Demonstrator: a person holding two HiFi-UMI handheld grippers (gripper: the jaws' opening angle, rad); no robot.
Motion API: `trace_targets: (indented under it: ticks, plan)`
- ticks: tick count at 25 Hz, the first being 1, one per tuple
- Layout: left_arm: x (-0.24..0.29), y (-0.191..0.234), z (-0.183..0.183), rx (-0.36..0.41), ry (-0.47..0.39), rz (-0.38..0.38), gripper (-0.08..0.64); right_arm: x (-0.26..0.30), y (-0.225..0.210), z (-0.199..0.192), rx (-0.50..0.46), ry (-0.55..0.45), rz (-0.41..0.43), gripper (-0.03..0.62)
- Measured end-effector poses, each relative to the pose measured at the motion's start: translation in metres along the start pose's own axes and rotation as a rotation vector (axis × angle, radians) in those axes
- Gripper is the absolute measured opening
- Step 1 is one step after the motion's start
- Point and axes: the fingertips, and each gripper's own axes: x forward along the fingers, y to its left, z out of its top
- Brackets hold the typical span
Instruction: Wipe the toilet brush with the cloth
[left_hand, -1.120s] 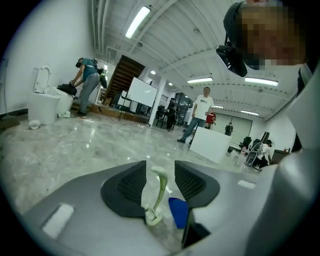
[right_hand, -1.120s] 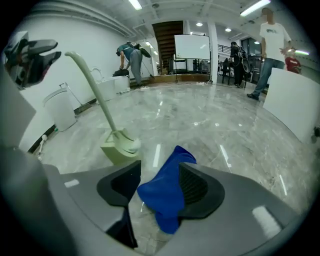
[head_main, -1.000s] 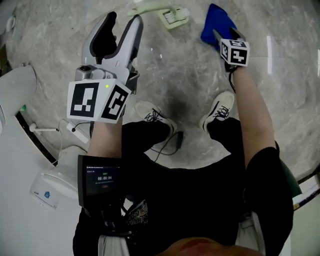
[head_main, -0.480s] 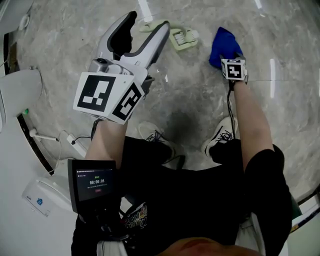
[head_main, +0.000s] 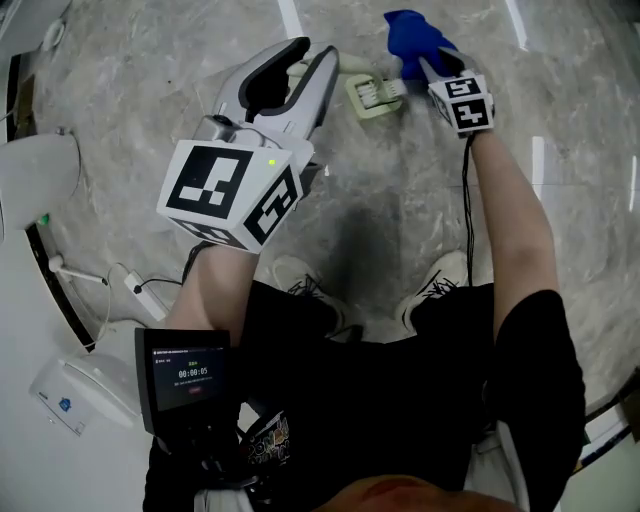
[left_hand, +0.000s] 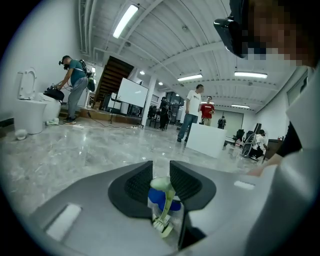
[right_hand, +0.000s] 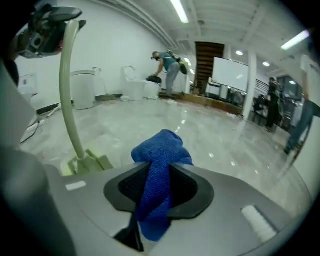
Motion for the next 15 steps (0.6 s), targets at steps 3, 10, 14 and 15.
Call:
trace_targets:
  ticks: [3, 10, 14, 15]
  plan:
    - [0.003, -0.001, 0.0, -0.001, 0.007, -0.002, 0.117, 0.016, 0.036, 0.05, -0.168, -0.055, 0.205, 0.121]
    - [-0.002, -0.003, -0.001, -0.011, -0.015, 0.002, 0.117, 0.035, 0.122, 0.051, -0.378, 0.12, 0.618, 0.121]
    - [-0.004, -0.006, 0.0, 0.003, -0.019, -0.009, 0.117, 0.04, 0.116, 0.04, -0.299, 0.175, 0.636, 0.121]
    - [-0.005, -0.008, -0.001, 0.014, -0.014, -0.01, 0.117, 0.039, 0.113, 0.039, -0.287, 0.178, 0.63, 0.121]
